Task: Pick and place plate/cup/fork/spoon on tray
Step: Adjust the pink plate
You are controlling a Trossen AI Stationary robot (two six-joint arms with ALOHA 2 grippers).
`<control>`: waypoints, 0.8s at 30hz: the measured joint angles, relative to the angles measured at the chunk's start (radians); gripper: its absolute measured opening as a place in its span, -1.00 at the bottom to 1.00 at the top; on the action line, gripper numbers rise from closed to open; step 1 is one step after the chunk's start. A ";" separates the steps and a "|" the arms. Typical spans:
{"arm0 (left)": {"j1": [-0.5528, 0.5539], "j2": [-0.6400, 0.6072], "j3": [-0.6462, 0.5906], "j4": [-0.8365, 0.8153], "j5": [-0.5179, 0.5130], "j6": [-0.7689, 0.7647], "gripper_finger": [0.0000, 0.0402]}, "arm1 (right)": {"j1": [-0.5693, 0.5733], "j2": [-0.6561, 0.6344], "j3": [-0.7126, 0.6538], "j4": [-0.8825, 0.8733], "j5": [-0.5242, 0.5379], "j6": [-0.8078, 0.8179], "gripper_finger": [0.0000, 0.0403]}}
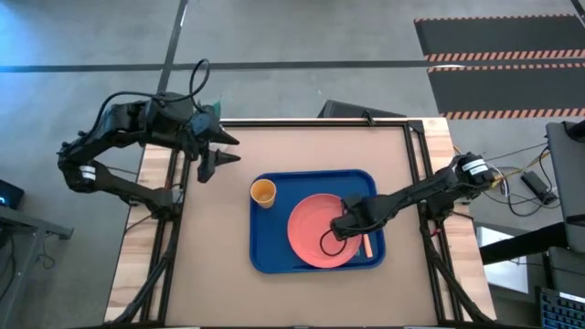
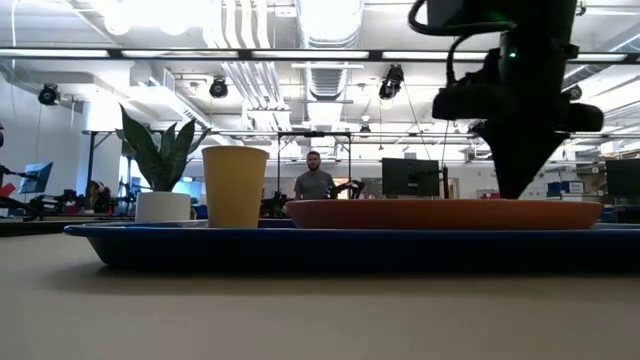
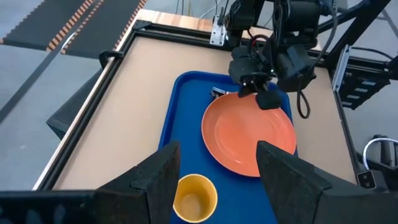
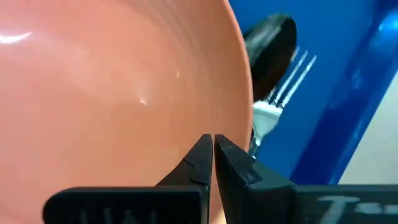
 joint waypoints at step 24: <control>0.000 -0.078 -0.061 0.011 0.003 -0.009 -0.03 | 0.002 -0.003 -0.065 -0.091 -0.041 0.107 -0.96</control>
